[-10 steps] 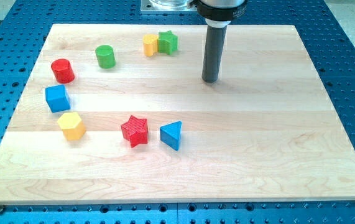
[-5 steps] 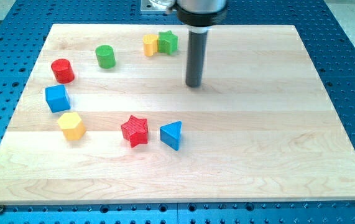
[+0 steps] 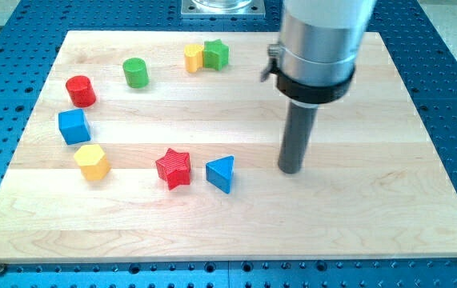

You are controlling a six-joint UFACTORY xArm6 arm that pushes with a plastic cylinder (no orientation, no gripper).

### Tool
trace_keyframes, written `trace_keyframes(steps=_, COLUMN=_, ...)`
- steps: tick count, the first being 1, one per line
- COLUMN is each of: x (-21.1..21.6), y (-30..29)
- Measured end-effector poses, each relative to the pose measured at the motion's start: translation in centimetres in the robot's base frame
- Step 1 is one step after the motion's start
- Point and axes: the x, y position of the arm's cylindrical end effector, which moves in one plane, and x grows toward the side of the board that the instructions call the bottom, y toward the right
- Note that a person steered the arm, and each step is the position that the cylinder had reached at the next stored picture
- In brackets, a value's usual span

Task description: Put your hand at the bottom center of the board

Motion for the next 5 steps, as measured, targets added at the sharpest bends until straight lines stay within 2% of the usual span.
trace_keyframes(steps=1, x=6.6, y=1.4)
trace_keyframes(steps=2, x=10.0, y=-5.9)
trace_keyframes(steps=5, x=7.4, y=-7.3)
